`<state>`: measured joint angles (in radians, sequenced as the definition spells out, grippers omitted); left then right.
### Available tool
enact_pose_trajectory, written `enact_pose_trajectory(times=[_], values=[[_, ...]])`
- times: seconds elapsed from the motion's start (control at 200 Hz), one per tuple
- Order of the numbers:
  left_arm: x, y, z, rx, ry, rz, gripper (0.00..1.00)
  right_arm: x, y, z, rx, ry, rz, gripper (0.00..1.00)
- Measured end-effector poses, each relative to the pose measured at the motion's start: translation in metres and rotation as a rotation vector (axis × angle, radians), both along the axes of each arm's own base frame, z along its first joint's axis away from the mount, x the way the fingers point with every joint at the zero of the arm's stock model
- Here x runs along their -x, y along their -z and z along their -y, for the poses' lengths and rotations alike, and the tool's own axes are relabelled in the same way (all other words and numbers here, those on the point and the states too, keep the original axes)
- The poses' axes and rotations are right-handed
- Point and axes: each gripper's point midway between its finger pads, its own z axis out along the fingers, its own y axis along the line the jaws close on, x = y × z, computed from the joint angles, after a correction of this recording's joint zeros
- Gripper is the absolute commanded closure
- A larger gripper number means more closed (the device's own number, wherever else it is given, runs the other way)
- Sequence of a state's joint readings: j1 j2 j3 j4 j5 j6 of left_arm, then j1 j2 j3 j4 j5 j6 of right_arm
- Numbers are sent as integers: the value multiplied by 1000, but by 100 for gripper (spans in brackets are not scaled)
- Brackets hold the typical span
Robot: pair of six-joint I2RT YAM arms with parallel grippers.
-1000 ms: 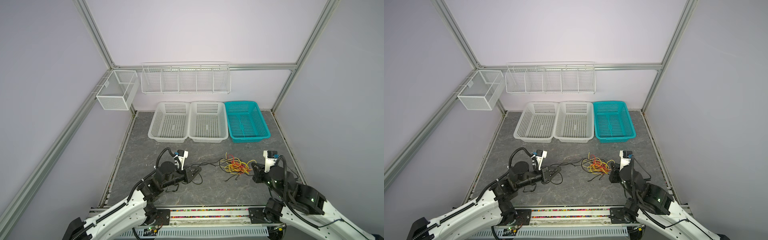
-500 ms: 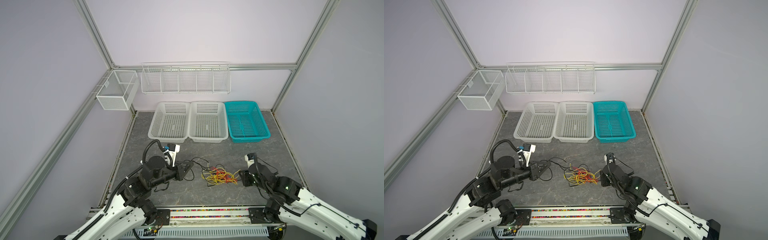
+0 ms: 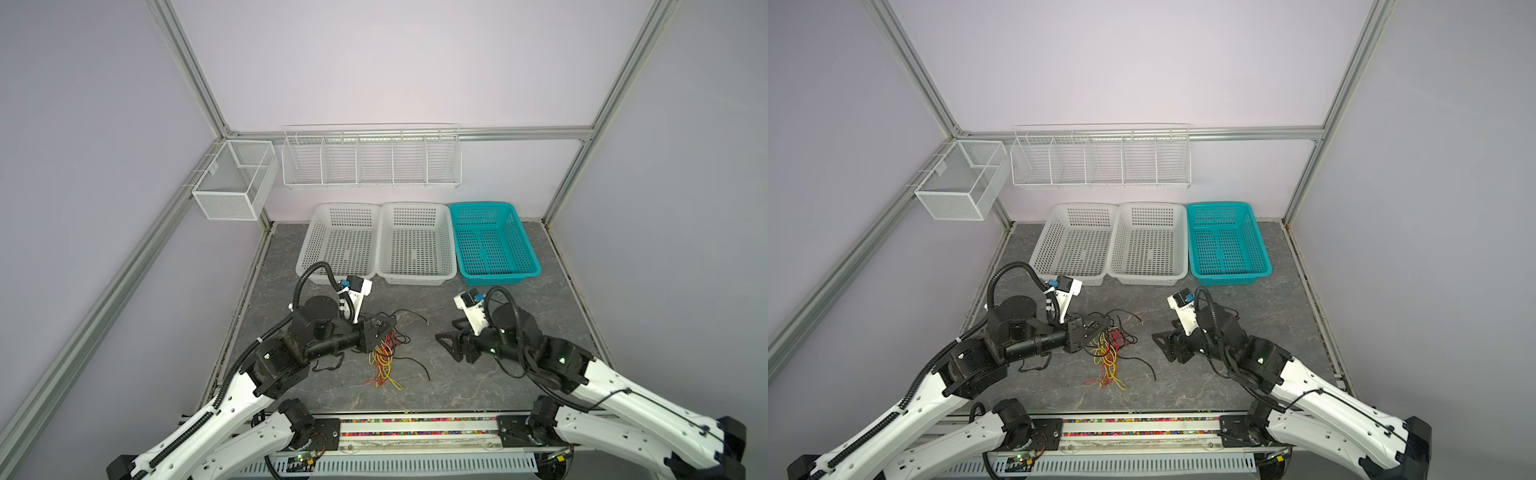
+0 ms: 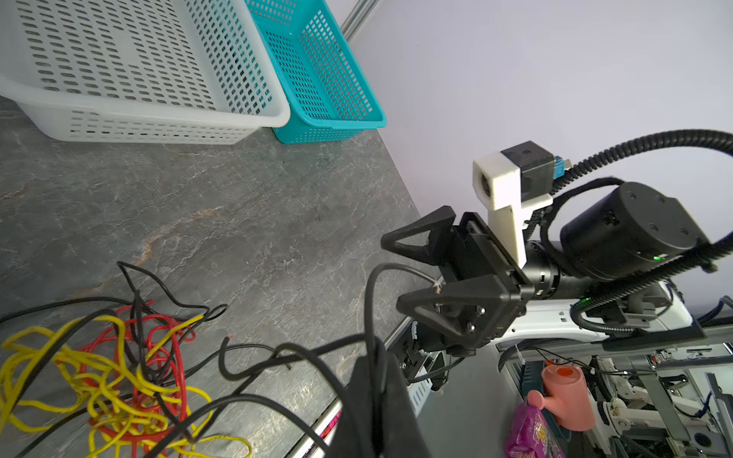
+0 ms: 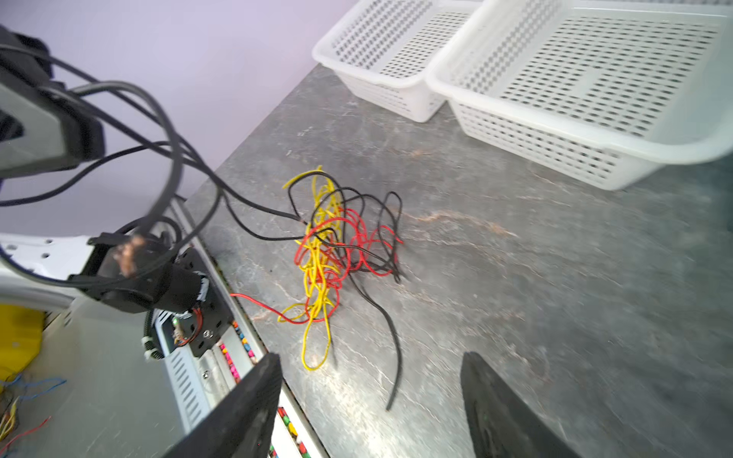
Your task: Untangle the cables
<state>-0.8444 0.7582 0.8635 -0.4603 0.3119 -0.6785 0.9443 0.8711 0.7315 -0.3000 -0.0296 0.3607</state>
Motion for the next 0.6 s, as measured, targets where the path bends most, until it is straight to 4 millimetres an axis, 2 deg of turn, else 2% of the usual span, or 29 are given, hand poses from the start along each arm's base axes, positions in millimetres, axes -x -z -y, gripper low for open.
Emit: enact_pose_trajectory(times=[0.315,0.49,0.535,0.6], values=[[0,-25,8,110,14,16,100,6,4,-68,-87,-165,49,29],[0,-35,12,165,22,12,100,7,21,-92,-73,-193,68,34],[1,-37,12,173,25,10,100,5,27,-97,-58,-192,71,39],[1,-39,13,182,26,11,100,3,34,-101,-42,-186,88,56]])
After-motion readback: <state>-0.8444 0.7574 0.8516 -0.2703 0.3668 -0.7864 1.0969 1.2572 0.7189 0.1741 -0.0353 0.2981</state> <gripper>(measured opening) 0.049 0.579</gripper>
